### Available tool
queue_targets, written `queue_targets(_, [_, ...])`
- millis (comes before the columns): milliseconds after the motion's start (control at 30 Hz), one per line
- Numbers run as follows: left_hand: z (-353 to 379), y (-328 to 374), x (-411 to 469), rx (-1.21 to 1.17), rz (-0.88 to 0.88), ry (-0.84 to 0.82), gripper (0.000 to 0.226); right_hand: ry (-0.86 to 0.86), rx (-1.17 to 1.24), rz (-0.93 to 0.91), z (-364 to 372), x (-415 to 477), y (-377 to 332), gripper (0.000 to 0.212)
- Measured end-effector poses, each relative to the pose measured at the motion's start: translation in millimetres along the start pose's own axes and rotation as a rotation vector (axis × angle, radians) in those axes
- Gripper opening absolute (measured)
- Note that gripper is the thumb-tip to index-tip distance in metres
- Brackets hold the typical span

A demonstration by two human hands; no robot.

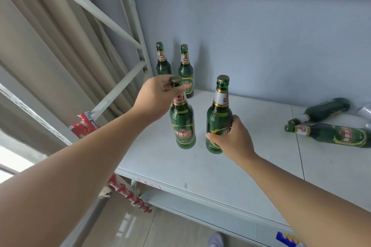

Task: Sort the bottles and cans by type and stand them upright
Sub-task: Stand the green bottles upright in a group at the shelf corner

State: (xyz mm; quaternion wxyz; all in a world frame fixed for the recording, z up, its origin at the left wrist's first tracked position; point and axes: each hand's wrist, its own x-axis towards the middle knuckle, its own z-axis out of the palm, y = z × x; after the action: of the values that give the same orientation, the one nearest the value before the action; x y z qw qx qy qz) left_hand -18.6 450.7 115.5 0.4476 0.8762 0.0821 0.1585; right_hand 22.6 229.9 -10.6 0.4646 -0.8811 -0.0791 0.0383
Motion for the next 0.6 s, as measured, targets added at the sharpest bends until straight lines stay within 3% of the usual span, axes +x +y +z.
queue_targets(600, [-15, -55, 94, 0.020, -0.070, 0.068, 0.009, -0.066, 0.036, -0.029, 44, 107, -25, 0.061])
